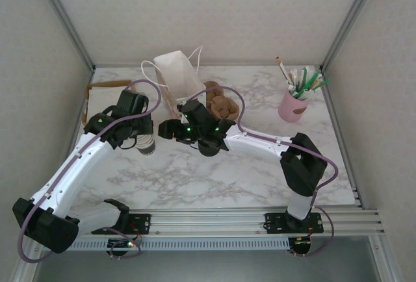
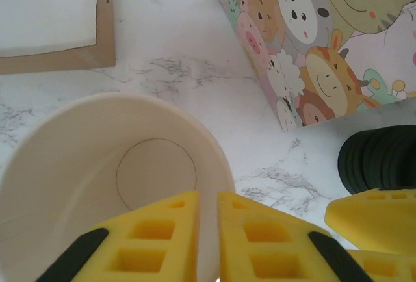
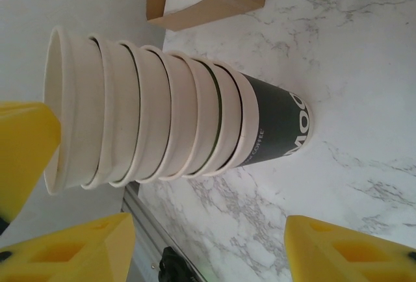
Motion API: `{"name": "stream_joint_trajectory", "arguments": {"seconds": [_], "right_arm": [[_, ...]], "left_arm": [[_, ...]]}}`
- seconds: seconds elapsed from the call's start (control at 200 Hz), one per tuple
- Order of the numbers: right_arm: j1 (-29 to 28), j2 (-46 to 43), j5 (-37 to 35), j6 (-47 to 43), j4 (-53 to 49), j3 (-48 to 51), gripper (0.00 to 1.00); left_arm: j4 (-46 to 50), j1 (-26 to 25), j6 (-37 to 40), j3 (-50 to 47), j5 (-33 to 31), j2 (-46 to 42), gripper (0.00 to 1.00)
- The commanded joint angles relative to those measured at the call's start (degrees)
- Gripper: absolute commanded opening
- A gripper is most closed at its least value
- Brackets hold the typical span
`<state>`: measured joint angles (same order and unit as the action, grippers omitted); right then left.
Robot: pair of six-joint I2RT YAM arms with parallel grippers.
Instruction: Pack the takeout coffee
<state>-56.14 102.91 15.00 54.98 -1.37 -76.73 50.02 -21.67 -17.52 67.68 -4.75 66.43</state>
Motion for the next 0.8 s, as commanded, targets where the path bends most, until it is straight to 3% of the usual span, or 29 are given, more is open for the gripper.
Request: {"name": "stream_joint_trajectory", "arguments": {"seconds": [0.0, 0.796], "right_arm": [[-0.6, 0.7, -0.2, 1.1, 2.0, -1.6, 0.62], [-0.9, -1.3, -2.0, 1.5, 3.1, 1.5, 0.62]], "left_arm": [[1.5, -0.3, 0.6, -1.0, -2.0, 0.5, 0.2], [2.9, -0.4, 0.2, 1.2, 0.7, -1.6, 0.31]]}}
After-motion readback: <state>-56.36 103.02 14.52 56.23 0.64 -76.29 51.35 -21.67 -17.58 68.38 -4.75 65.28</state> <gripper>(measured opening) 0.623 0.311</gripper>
